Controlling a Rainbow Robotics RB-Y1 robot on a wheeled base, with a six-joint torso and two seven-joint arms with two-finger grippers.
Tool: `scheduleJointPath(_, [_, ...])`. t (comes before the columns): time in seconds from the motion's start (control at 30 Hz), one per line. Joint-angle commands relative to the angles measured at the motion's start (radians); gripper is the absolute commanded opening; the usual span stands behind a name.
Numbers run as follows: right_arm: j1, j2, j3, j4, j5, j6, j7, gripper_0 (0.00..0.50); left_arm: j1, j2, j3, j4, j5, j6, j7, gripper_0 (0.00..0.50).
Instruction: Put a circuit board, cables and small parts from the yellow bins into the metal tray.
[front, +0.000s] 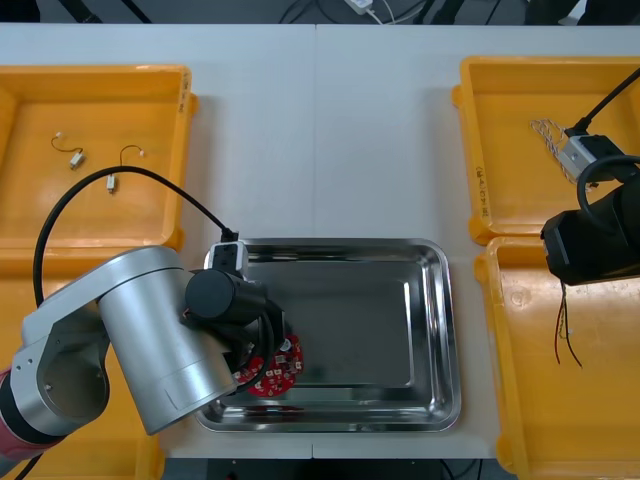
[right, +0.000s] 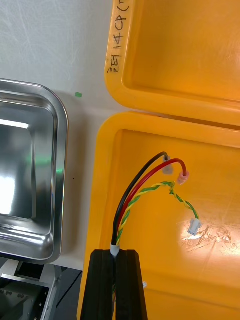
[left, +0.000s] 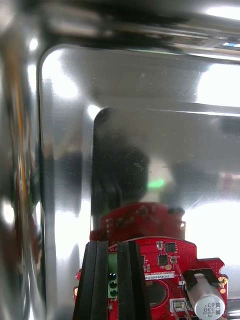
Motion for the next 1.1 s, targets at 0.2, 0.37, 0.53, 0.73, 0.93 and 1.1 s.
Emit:
scheduleJointPath(0.2, [-0.027, -0.006, 0.005, -0.02, 0.009, 0.005, 0.025, 0.0, 0.023, -0.013, -0.025, -0.012, -0.022, -0.013, 0.064, 0.002])
scheduleJointPath(0.37, [-0.027, -0.006, 0.005, -0.02, 0.007, 0.005, 0.024, 0.0, 0.029, -0.013, -0.026, -0.012, -0.022, -0.015, 0.064, 0.003])
scheduleJointPath(0.53, [-0.027, -0.006, 0.005, -0.02, 0.004, 0.005, 0.024, 0.0, 0.031, -0.011, -0.043, -0.012, -0.039, -0.016, 0.064, 0.003])
scheduleJointPath(0.73, [-0.027, -0.006, 0.005, -0.019, 0.006, 0.005, 0.024, 0.0, 0.032, -0.011, -0.045, -0.012, -0.04, -0.024, 0.067, 0.003])
scheduleJointPath(0.93, [-0.027, -0.006, 0.005, -0.02, 0.004, 0.005, 0.024, 0.0, 0.034, -0.011, -0.048, -0.012, -0.043, -0.035, 0.072, 0.003])
scheduleJointPath(1.1, [-0.027, -0.006, 0.005, -0.02, 0.001, 0.005, 0.024, 0.0, 0.035, -0.011, -0.049, -0.012, -0.043, -0.035, 0.072, 0.003])
